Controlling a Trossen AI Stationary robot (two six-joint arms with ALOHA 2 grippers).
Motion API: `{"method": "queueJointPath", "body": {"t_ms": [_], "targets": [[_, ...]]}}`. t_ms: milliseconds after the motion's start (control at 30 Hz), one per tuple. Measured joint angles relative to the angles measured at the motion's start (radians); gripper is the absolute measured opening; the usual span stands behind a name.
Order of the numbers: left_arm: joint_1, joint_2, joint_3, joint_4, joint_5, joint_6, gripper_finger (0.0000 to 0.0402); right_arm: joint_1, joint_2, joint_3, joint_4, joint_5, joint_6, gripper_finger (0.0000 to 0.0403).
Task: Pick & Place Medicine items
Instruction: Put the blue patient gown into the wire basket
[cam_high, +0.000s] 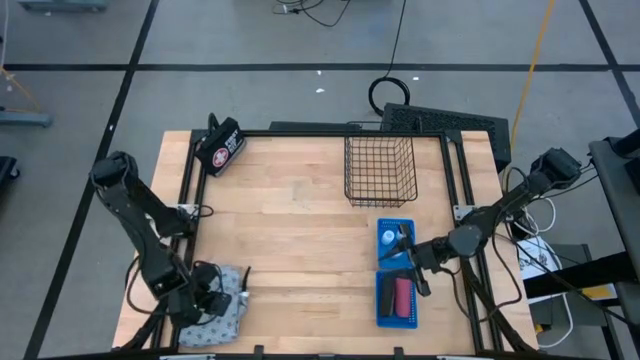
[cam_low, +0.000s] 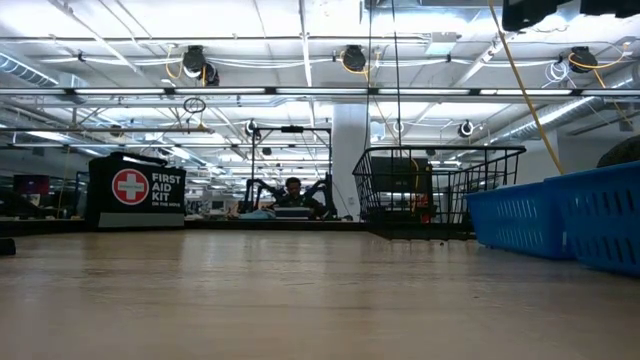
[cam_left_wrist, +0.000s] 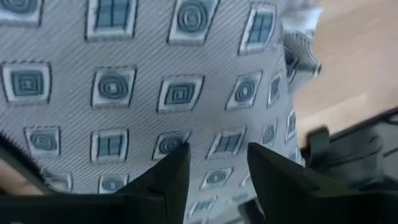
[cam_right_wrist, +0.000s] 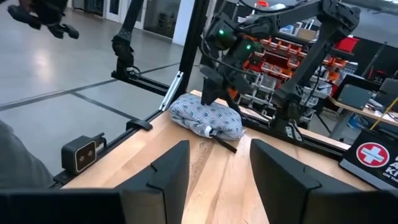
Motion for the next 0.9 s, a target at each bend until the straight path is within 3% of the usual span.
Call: {"method": "queueJointPath", "body": {"t_ms": [167,367,533,733,900], "targets": [[-0.001,0.019,-0.065,0.031,-0.034,-0.014,0.017,0.0,0.0,0.0,0.0,-0.002,0.0,0.0156],[0.049,0.073,-0.169,0.195,-0.091,0.005,0.017,0.0,0.0,0.0,-0.001,-0.002,0.0,0.0155],[0.1,0.092,-0.214,0.245,-0.289,0.037,0.017,0.0,0.0,0.0,-0.001,-0.002,0.0,0.0155],[0.202,0.099,-0.223,0.29,-0.589,0.329,0.017,-0.002,0.0,0.0,-0.001,-0.002,-0.002,0.0155],[0.357,0.098,-0.223,0.311,-0.632,0.603,0.017,-0.005,0.0,0.0,-0.001,-0.001,-0.007,0.0155]]}}
